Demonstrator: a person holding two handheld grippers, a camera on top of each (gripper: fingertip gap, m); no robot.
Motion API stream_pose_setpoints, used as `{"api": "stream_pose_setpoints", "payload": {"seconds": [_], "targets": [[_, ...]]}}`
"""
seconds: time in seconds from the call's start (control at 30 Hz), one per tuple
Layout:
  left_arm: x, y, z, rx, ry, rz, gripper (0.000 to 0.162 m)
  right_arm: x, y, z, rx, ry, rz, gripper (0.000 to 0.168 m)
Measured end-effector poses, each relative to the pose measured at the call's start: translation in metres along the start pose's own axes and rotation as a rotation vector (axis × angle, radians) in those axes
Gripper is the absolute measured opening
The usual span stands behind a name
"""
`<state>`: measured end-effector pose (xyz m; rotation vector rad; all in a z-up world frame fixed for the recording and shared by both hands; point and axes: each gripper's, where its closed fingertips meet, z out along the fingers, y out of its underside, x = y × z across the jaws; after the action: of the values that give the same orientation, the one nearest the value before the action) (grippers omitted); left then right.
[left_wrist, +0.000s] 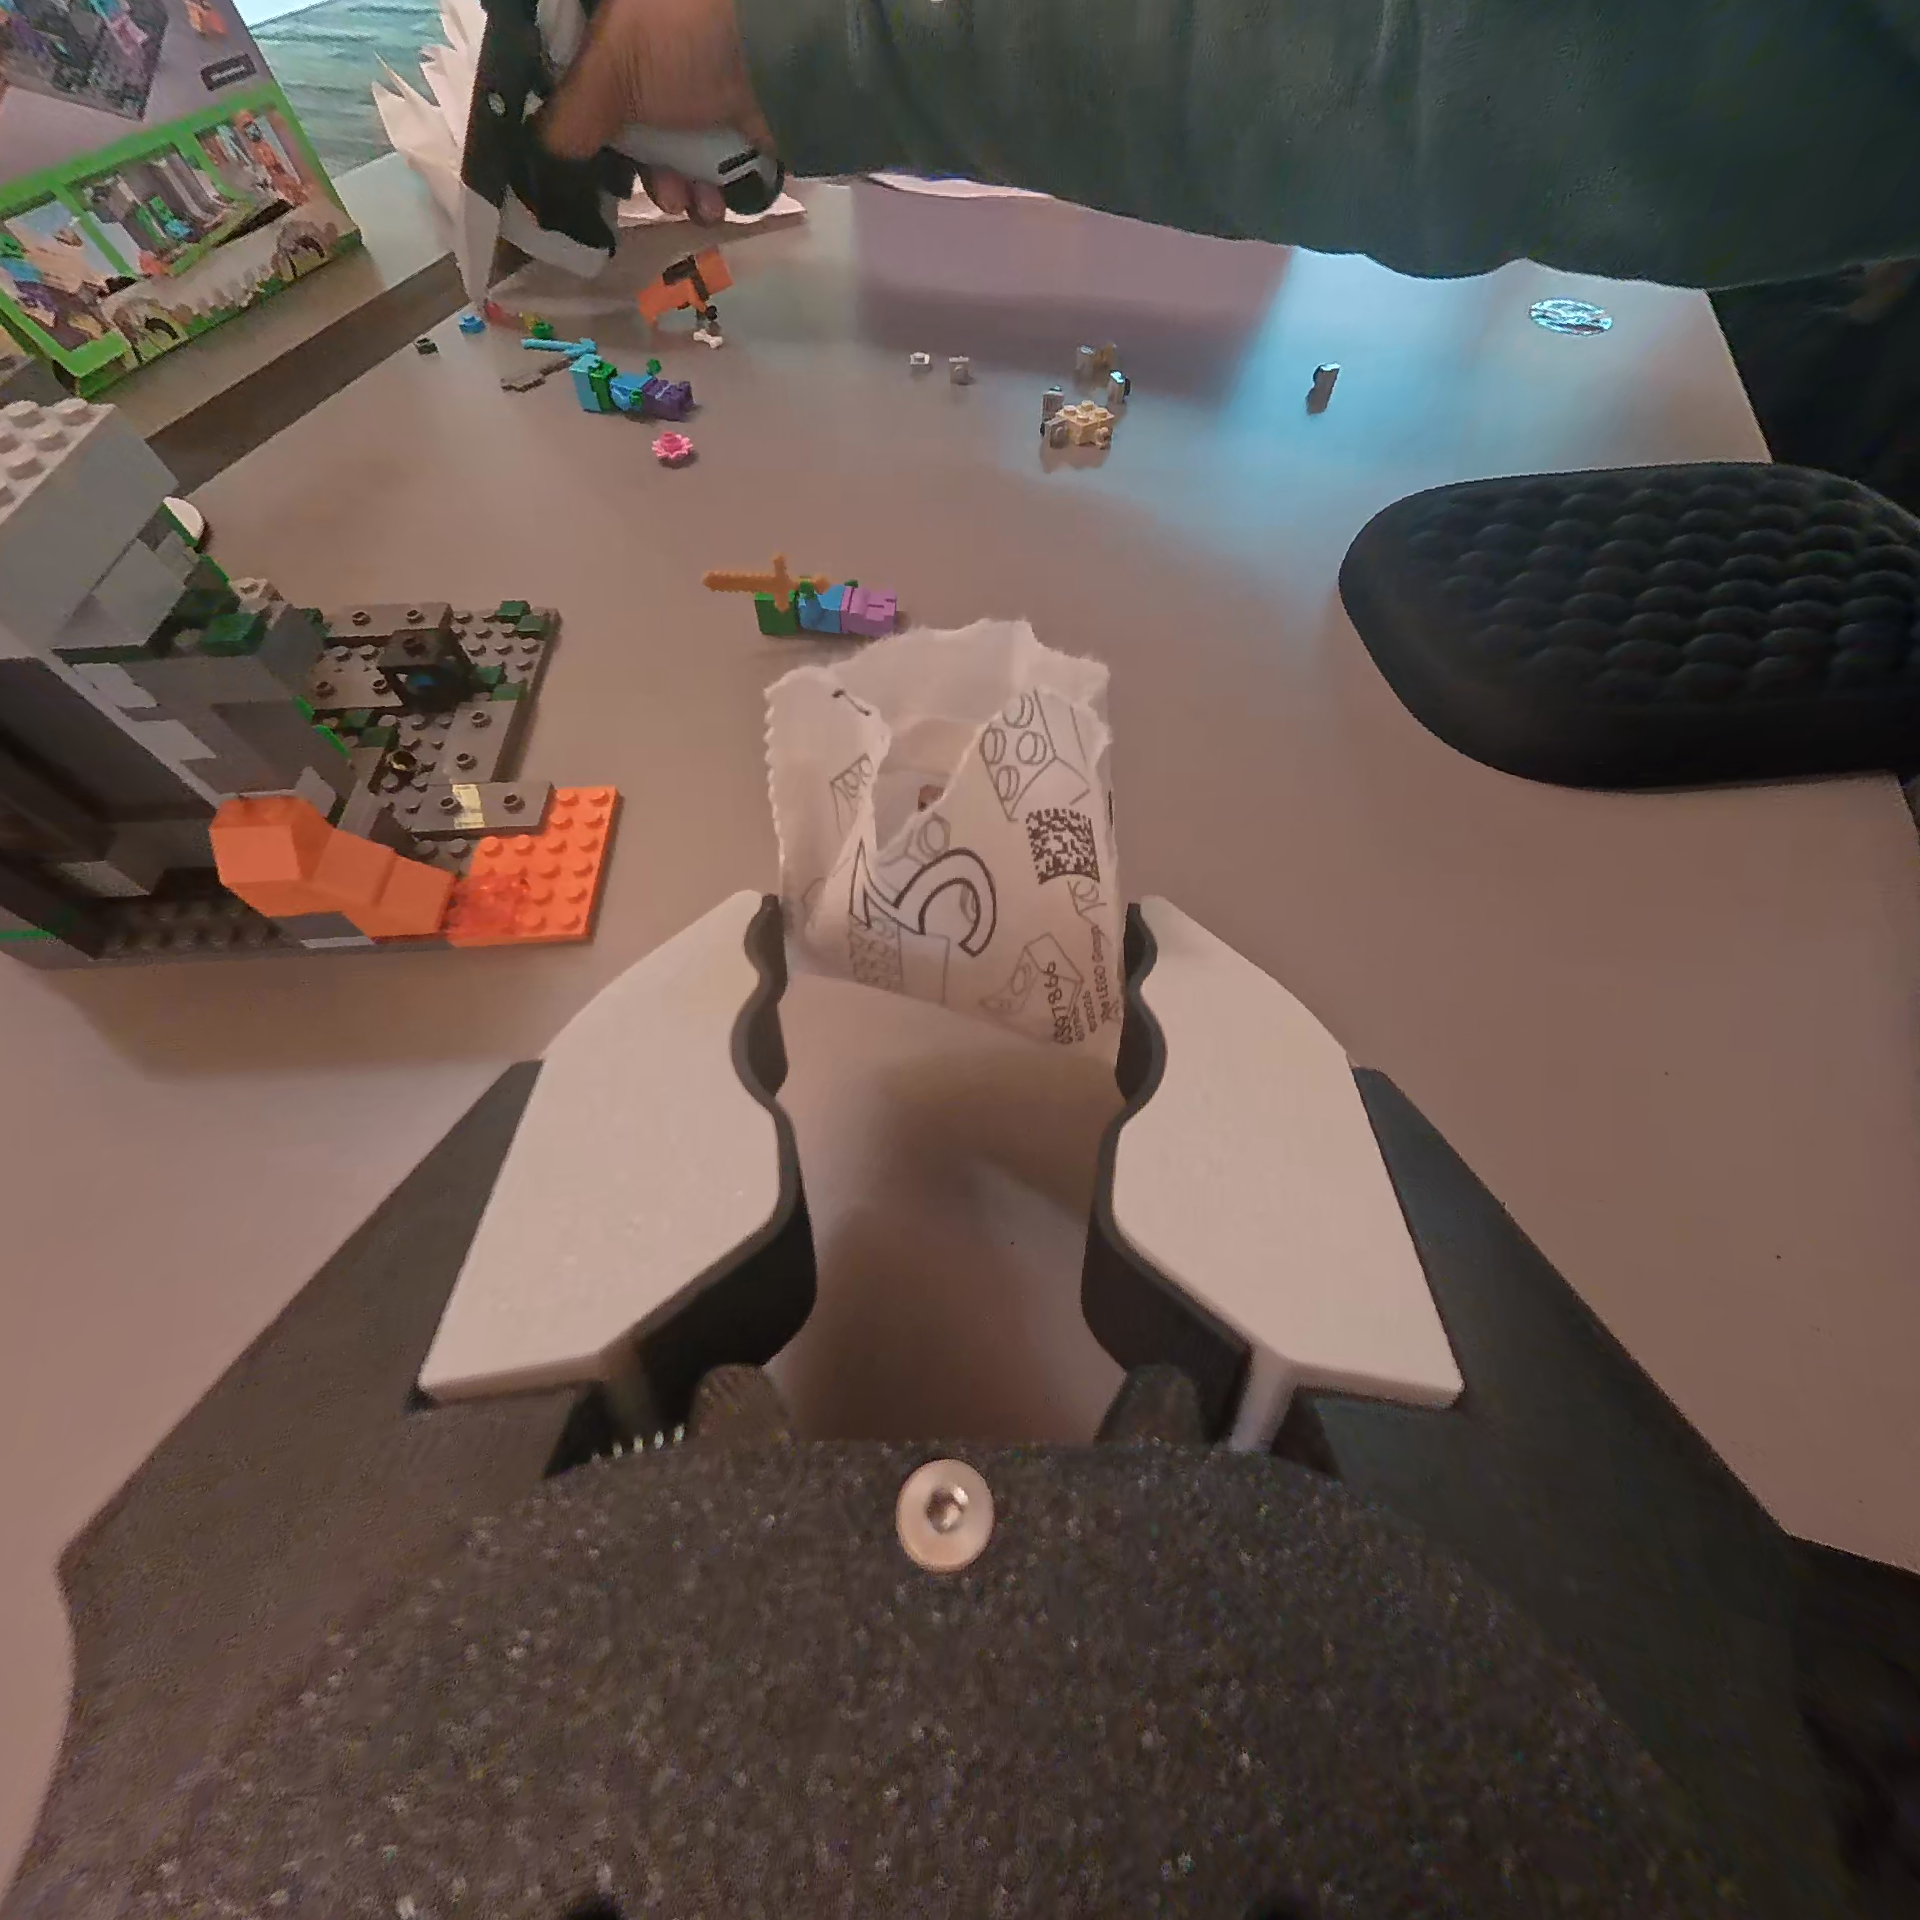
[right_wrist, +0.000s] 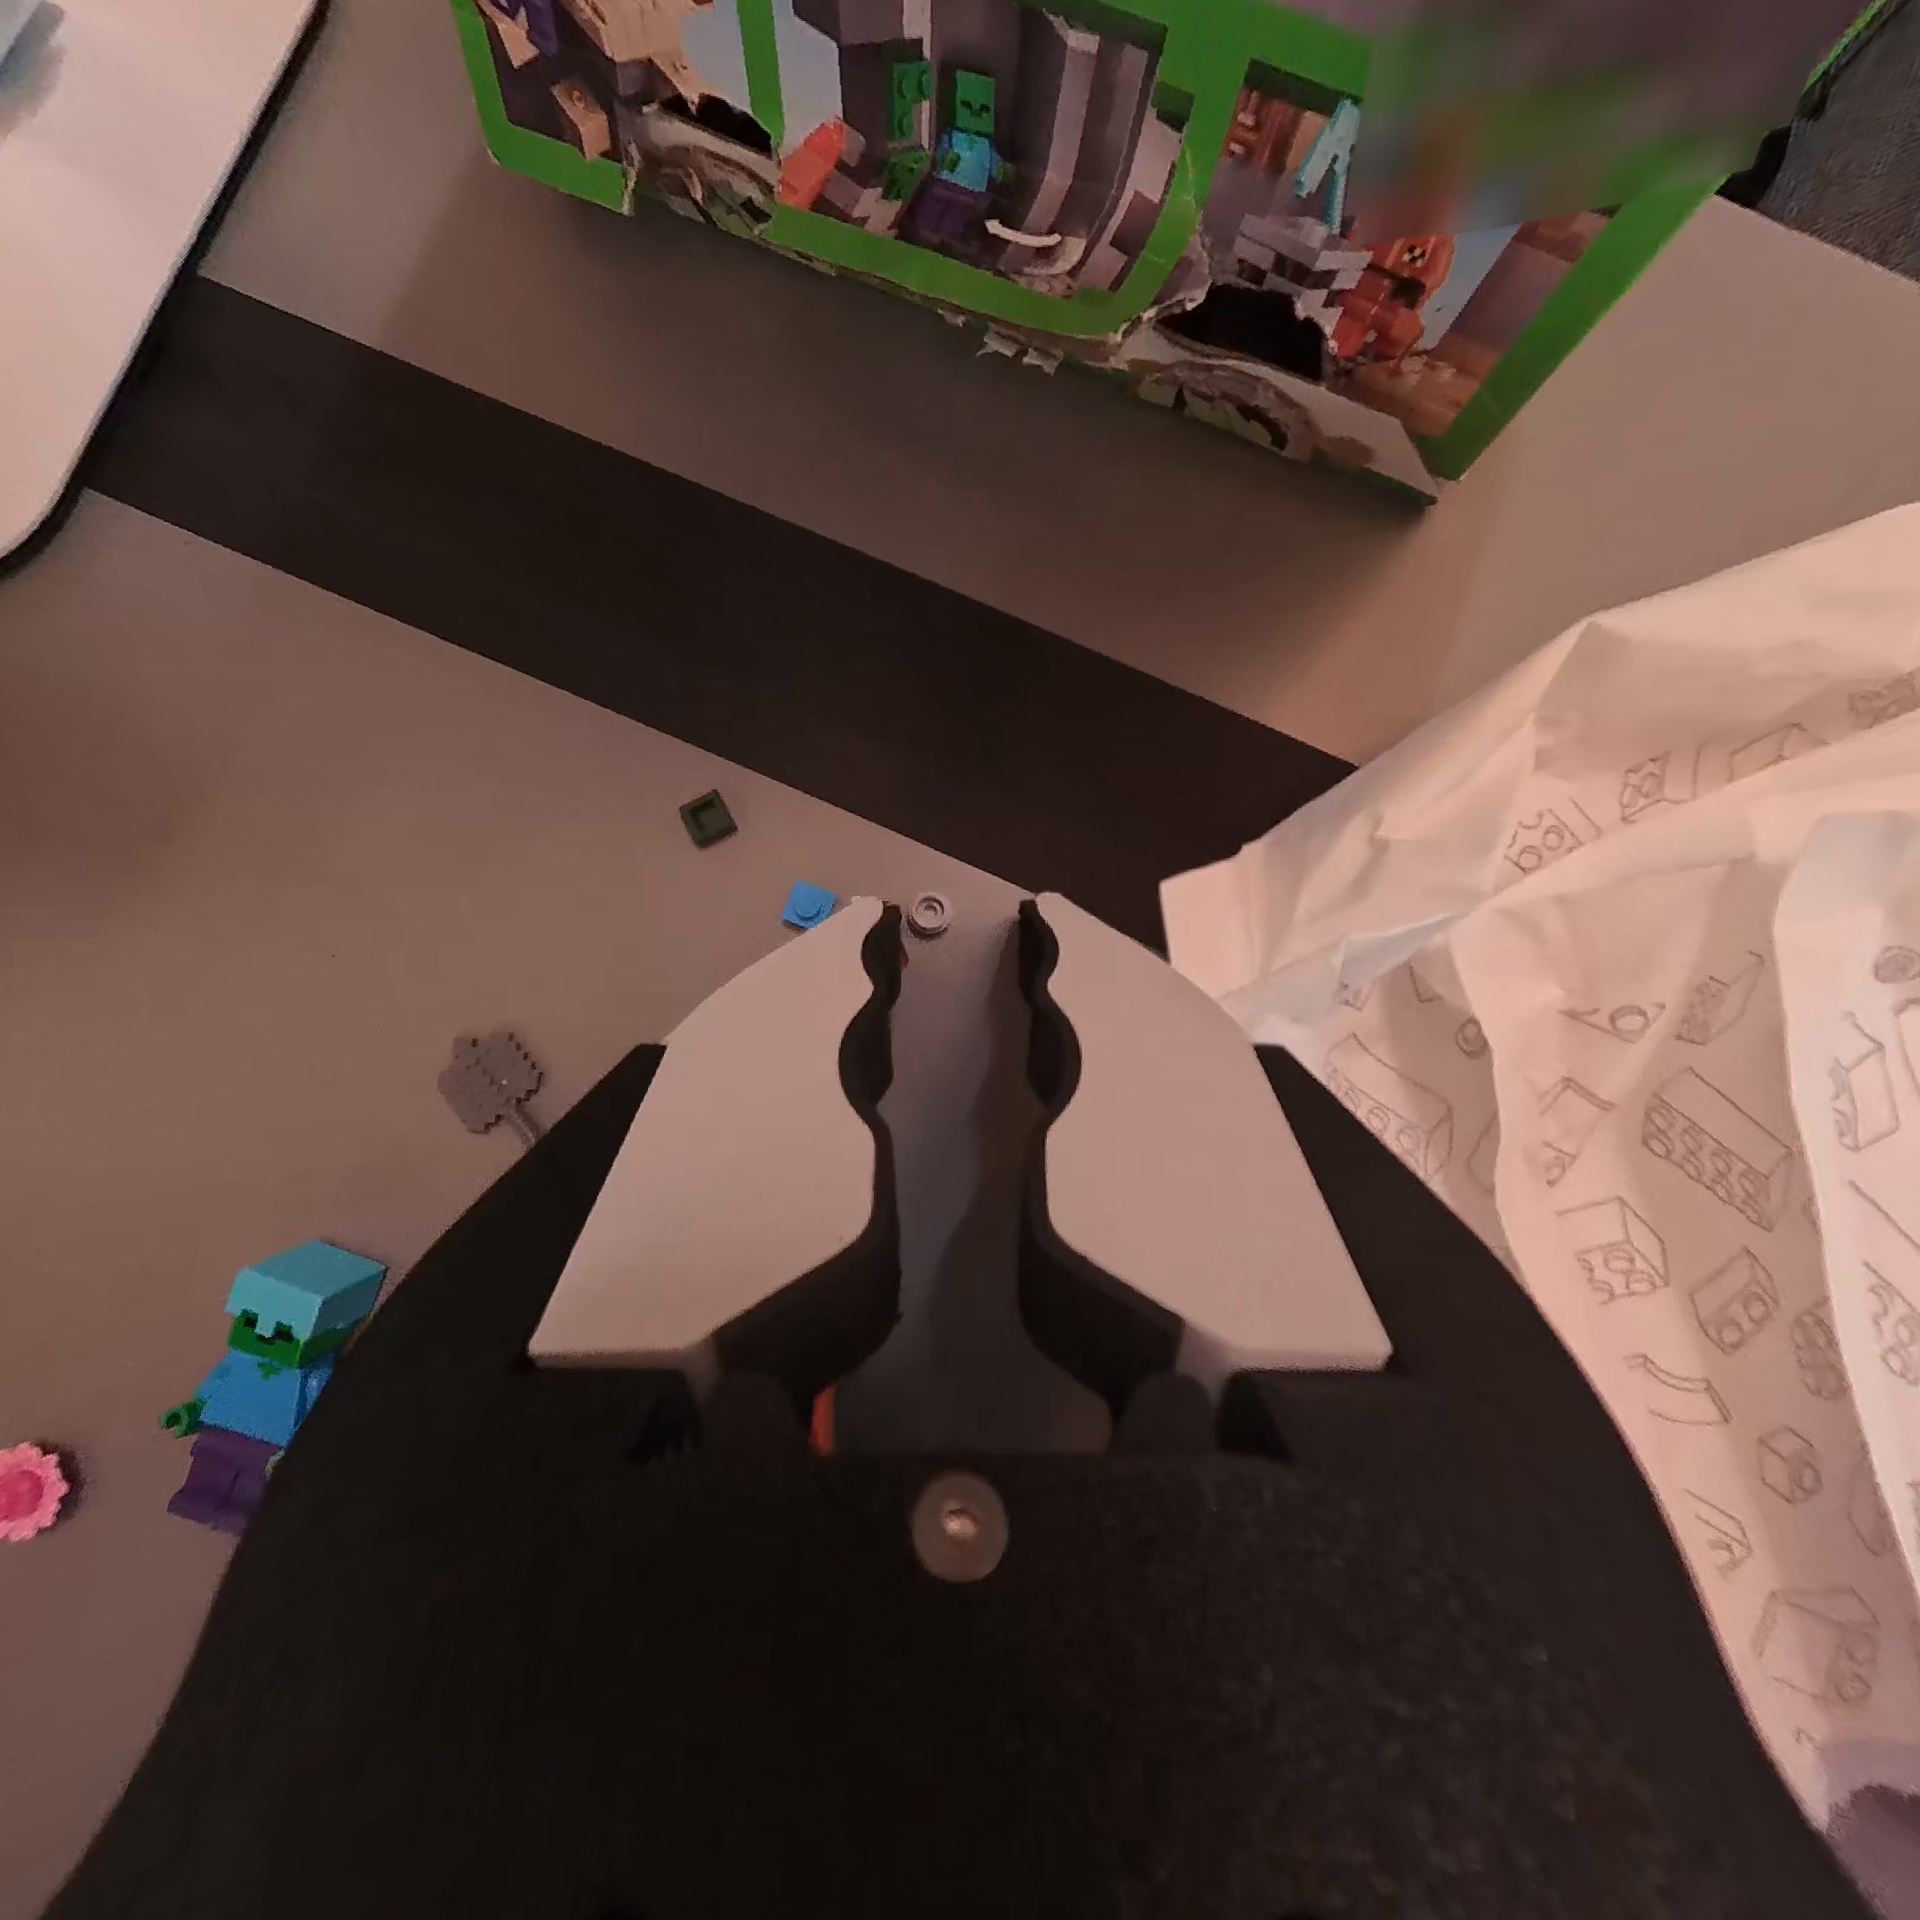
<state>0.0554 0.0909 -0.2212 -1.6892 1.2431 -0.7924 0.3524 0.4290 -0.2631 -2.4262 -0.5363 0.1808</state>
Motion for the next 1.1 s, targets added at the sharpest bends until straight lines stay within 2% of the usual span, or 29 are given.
{"api": "stream_pose_setpoints", "payload": {"seconds": [0.1,0.17,0.23,0.53,0.57,0.6,0.7,0.87,0.97,1.1], "targets": [[0.000,0.000,0.000,-0.001,0.000,0.001,0.061,-0.002,0.000,0.000,0.009,-0.014,0.003,0.019],[0.000,0.000,0.000,-0.002,0.000,-0.001,0.061,-0.002,0.001,0.000,0.007,-0.009,0.007,0.004],[0.000,0.000,0.000,-0.001,0.000,-0.003,0.061,-0.002,0.001,0.000,0.001,-0.002,0.008,0.000],[0.002,0.001,0.001,-0.012,-0.002,0.018,0.061,-0.012,-0.002,-0.013,0.055,-0.039,-0.003,0.000],[0.002,0.002,0.002,-0.015,-0.003,0.023,0.061,-0.011,-0.001,-0.012,0.048,-0.038,-0.002,0.001],[0.002,0.002,0.002,-0.017,-0.005,0.026,0.061,-0.011,-0.001,-0.010,0.043,-0.033,-0.001,0.013],[0.001,0.002,0.002,-0.015,-0.007,0.023,0.061,-0.008,-0.002,-0.003,0.034,-0.016,0.002,0.018],[0.000,0.001,0.001,-0.005,-0.006,0.009,0.061,-0.006,-0.001,0.004,0.015,-0.010,0.010,0.017],[0.001,0.001,0.001,-0.013,-0.005,0.019,0.061,-0.007,-0.002,0.005,0.009,-0.006,-0.004,0.008],[0.002,0.002,0.002,-0.016,-0.007,0.028,0.061,-0.008,-0.001,0.004,-0.008,-0.001,-0.025,0.006]]}}
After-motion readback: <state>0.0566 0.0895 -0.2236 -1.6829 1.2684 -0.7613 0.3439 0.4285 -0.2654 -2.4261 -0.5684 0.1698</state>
